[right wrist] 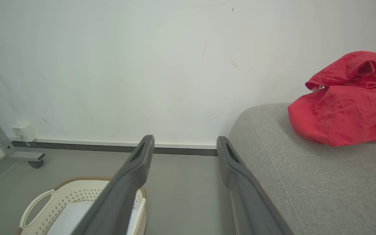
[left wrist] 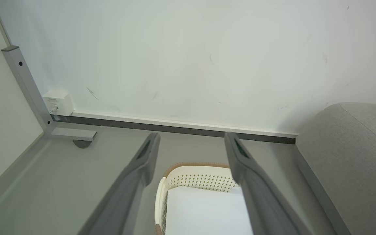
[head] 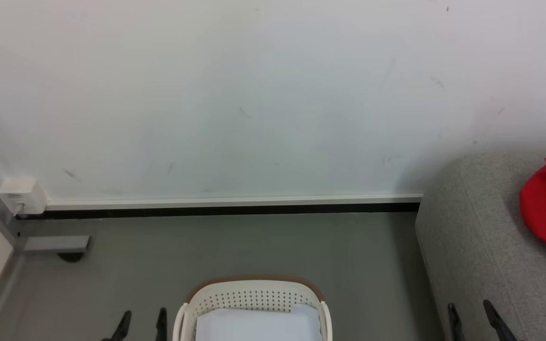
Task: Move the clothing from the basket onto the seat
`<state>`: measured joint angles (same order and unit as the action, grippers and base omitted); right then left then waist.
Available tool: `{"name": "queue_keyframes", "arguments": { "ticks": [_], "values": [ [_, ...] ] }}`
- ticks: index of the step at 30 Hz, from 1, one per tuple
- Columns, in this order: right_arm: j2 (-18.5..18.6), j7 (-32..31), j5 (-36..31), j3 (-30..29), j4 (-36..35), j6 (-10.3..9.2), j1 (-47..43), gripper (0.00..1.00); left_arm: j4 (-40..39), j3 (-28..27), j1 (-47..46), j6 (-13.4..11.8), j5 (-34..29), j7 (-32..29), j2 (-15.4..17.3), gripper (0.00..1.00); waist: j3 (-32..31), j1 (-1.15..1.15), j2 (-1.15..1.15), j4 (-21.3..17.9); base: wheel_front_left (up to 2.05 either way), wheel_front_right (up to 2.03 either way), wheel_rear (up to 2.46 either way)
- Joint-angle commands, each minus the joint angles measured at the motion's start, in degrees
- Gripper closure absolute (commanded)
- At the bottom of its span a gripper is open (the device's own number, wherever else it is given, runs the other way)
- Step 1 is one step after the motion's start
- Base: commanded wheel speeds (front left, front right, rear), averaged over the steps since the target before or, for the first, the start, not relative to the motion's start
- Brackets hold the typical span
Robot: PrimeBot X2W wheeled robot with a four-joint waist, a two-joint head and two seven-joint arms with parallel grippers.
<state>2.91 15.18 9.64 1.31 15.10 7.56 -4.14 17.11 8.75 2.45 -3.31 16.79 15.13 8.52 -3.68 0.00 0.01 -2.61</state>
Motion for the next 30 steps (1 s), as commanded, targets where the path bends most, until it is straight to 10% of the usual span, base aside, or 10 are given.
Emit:
{"name": "queue_keyframes", "arguments": {
  "ticks": [1, 8, 9, 30],
  "values": [
    [0.01, -0.07, -0.15, 0.03, 0.37, -0.15, 0.04, 0.0, 0.2, -0.64, 0.67, 0.73, -1.21, 0.01, -0.15, 0.0, 0.05, 0.0, -0.01, -0.12, 0.0, 0.0, 0.0],
    [0.01, -0.06, 0.44, 0.44, 0.64, -0.15, 0.04, 0.0, -0.17, -2.6, 0.47, 1.96, -2.92, 0.01, -1.59, 0.0, 0.16, 0.0, -0.01, -0.64, 0.0, 0.0, 0.0],
    [-0.01, 0.0, 0.12, 0.41, 0.47, 0.0, -0.01, 1.0, -0.17, -2.66, 0.04, 1.97, -2.51, 0.0, -1.9, 1.0, 0.16, 0.0, -0.01, -0.66, 0.0, 0.0, 0.0],
    [0.21, -4.18, 17.64, -0.9, 1.5, -0.01, 1.39, 1.0, 0.81, -5.3, -1.44, 3.87, 13.69, -4.67, -3.17, 1.0, 0.62, 0.0, -0.01, -0.27, 0.0, 0.0, 0.0]
  ]
}}
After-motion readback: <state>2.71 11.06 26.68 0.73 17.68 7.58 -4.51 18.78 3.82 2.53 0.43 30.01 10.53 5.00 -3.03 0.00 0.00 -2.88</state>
